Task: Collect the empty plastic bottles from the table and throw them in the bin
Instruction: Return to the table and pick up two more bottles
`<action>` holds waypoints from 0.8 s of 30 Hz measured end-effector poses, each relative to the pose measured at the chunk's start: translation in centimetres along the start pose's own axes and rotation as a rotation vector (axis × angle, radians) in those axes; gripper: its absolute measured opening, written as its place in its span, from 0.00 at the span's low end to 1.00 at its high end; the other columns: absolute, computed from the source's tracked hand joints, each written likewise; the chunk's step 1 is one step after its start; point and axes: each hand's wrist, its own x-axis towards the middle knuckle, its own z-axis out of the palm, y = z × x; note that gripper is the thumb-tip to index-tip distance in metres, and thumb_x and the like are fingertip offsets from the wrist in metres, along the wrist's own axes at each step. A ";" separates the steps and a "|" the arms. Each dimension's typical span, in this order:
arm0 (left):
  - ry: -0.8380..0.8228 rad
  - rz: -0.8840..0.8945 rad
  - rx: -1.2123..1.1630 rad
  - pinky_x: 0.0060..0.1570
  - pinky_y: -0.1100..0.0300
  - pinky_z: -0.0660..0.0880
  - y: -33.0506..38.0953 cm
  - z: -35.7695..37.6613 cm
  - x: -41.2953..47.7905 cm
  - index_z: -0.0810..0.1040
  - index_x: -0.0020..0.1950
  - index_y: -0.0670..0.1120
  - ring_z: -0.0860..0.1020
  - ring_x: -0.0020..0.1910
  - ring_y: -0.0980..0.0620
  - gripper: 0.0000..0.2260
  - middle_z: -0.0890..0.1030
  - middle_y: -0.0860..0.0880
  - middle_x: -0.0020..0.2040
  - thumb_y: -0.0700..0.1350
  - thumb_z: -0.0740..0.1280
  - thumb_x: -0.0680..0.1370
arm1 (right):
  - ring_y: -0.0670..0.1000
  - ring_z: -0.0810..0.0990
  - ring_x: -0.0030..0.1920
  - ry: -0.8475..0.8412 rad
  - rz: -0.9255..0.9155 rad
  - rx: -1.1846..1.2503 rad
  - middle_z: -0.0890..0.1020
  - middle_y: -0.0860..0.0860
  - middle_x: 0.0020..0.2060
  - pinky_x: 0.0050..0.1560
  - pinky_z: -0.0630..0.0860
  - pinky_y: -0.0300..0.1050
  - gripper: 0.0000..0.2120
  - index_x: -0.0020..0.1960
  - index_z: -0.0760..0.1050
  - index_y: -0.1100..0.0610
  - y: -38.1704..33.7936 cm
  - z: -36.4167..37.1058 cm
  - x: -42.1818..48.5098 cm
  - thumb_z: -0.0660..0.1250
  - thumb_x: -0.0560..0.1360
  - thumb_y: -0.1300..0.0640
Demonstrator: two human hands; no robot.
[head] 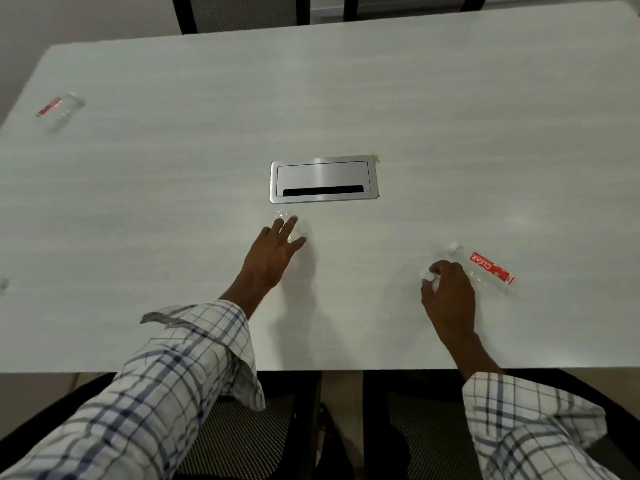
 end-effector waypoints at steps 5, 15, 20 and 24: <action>0.007 0.039 0.003 0.48 0.51 0.70 -0.3 -0.1 1.7 0.79 0.59 0.50 0.75 0.49 0.43 0.27 0.77 0.44 0.51 0.45 0.81 0.61 | 0.52 0.79 0.37 -0.027 0.003 0.247 0.79 0.53 0.45 0.42 0.78 0.47 0.16 0.56 0.79 0.57 -2.1 1.7 -0.4 0.74 0.69 0.65; -0.145 0.038 -0.588 0.48 0.53 0.75 3.1 -2.3 4.0 0.74 0.66 0.52 0.75 0.49 0.47 0.25 0.74 0.47 0.51 0.58 0.72 0.71 | 0.46 0.82 0.43 -0.203 0.114 0.694 0.83 0.46 0.51 0.42 0.77 0.31 0.11 0.58 0.81 0.54 -11.3 1.4 0.6 0.73 0.76 0.58; -0.128 0.103 -0.556 0.47 0.53 0.75 3.6 -2.6 4.3 0.75 0.66 0.52 0.74 0.49 0.47 0.25 0.74 0.46 0.51 0.58 0.72 0.71 | 0.43 0.81 0.42 -0.204 0.040 0.626 0.82 0.48 0.52 0.43 0.76 0.30 0.10 0.57 0.81 0.56 -10.8 1.5 1.3 0.72 0.76 0.59; -0.101 0.062 -0.612 0.47 0.52 0.76 4.3 -2.9 4.3 0.75 0.65 0.54 0.75 0.50 0.47 0.24 0.74 0.48 0.50 0.58 0.72 0.71 | 0.50 0.85 0.42 -0.241 0.094 0.662 0.81 0.51 0.52 0.46 0.82 0.44 0.11 0.60 0.80 0.55 -10.3 1.2 2.2 0.70 0.78 0.60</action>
